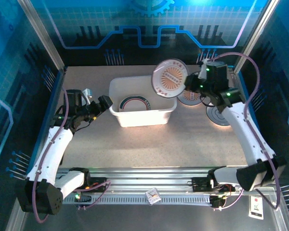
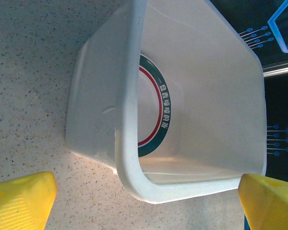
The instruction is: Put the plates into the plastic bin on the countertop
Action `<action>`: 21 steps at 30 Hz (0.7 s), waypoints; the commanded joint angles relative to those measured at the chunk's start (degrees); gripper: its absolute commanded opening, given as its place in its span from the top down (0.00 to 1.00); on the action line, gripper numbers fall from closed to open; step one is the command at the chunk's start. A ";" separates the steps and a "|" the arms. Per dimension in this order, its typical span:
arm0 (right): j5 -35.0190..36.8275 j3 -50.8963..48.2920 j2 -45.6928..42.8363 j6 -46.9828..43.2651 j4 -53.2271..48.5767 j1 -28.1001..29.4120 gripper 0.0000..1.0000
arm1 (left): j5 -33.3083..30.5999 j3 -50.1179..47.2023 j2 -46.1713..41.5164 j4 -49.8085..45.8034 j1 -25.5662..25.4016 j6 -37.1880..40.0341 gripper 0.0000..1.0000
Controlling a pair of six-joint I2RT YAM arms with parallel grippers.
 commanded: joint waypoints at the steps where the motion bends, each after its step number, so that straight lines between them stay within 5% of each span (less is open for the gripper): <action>1: -1.60 3.62 3.39 -0.14 3.02 3.60 0.98 | 0.76 -0.17 0.05 -0.39 -0.15 2.19 0.02; 11: -5.89 10.72 16.16 -0.15 4.13 10.81 0.98 | 0.06 1.23 0.76 -1.00 -0.06 3.40 0.01; 21: -8.24 12.05 22.54 -0.14 4.53 12.02 0.98 | -0.51 1.84 0.92 -1.37 -0.06 3.88 0.01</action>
